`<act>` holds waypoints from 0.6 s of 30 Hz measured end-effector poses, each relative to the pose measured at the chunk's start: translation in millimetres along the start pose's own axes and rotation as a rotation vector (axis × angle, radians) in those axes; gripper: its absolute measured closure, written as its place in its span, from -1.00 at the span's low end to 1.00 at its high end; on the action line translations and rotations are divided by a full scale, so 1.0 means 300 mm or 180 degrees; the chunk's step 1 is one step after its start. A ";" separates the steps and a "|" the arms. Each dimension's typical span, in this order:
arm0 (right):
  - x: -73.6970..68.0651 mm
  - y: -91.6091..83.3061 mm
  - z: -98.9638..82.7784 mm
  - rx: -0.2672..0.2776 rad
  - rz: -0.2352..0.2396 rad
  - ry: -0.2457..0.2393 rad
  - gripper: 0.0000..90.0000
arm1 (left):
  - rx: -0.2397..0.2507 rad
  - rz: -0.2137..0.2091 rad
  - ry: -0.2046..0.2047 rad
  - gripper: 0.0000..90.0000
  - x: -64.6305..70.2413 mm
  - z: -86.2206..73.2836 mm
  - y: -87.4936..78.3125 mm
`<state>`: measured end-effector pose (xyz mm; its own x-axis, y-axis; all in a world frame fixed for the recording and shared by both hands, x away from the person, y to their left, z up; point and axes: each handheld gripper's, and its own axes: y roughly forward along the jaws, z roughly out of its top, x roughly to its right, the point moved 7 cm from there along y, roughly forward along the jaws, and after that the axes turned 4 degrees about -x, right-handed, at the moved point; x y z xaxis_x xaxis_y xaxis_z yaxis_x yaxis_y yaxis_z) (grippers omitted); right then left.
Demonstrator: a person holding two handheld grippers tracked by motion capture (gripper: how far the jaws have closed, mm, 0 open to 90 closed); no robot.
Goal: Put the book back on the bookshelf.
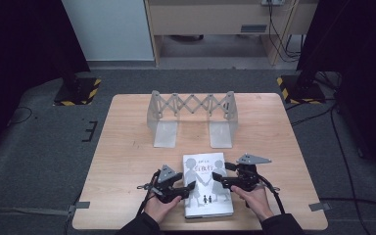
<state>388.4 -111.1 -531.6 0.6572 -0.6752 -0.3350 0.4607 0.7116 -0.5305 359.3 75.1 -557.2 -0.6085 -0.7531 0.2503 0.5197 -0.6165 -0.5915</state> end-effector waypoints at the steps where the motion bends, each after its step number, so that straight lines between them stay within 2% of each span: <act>1: -0.008 0.000 0.004 0.0018 0.0048 0.0007 -0.38 | -0.0003 0.0000 0.0001 -0.23 -0.001 0.000 0.000; 2: -0.013 0.002 0.003 -0.0013 0.0053 0.0018 -0.38 | -0.0001 0.0002 0.0004 -0.24 -0.001 0.000 0.000; 4: -0.009 0.010 -0.007 -0.0127 -0.0064 -0.0075 -0.43 | 0.0009 0.0002 0.0004 -0.24 -0.001 0.000 0.000; 6: 0.009 0.014 -0.018 -0.0164 -0.0167 -0.0114 -0.46 | 0.0014 0.0010 0.0019 -0.26 -0.002 0.000 0.000; 9: 0.036 0.018 -0.038 -0.0230 -0.0229 0.0011 -0.49 | -0.0003 0.0022 0.0039 -0.28 -0.006 -0.001 -0.004; 10: 0.043 0.022 -0.046 -0.0266 -0.0266 0.0012 -0.50 | -0.0003 0.0072 0.0063 -0.27 -0.013 0.000 -0.012; 13: 0.051 0.032 -0.065 -0.0333 -0.0287 0.0028 -0.51 | 0.0008 0.0126 0.0052 -0.23 -0.028 0.001 -0.021; 18: 0.046 0.042 -0.074 -0.0353 -0.0228 0.0083 -0.53 | 0.0007 0.0116 0.0046 -0.23 -0.031 -0.001 -0.021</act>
<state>390.0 -115.8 -560.2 0.6086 -0.7294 -0.3124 0.4363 0.6364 -0.6361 361.4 86.0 -556.0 -0.5977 -0.7716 0.2176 0.5429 -0.5893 -0.5984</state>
